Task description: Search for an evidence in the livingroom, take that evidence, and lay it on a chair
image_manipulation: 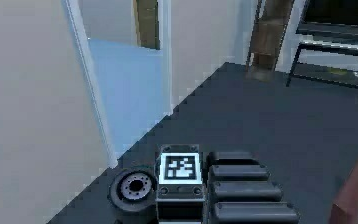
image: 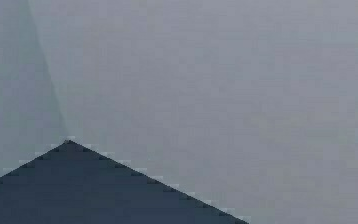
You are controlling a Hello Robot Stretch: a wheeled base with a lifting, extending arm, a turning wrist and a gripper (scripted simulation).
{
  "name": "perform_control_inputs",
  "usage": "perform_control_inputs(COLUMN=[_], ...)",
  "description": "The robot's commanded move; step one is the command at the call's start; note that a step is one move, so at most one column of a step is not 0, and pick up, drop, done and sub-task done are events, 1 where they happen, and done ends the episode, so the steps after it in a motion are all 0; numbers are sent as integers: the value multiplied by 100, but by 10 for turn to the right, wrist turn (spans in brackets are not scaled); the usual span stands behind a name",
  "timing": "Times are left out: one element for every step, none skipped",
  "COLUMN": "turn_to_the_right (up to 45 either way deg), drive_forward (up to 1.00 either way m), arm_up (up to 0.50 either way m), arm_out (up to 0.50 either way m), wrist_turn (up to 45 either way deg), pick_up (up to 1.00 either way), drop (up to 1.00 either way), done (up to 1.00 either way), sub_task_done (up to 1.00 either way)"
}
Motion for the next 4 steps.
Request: perform_control_inputs(turn_to_the_right=[-450, -420, 0, -30], drive_forward=[0, 0, 100, 0], arm_up=[0, 0, 0, 0], arm_out=[0, 0, 0, 0], wrist_turn=[0, 0, 0, 0], pick_up=[0, 0, 0, 0], drop=[0, 0, 0, 0], done=[0, 0, 0, 0], sub_task_done=[0, 0, 0, 0])
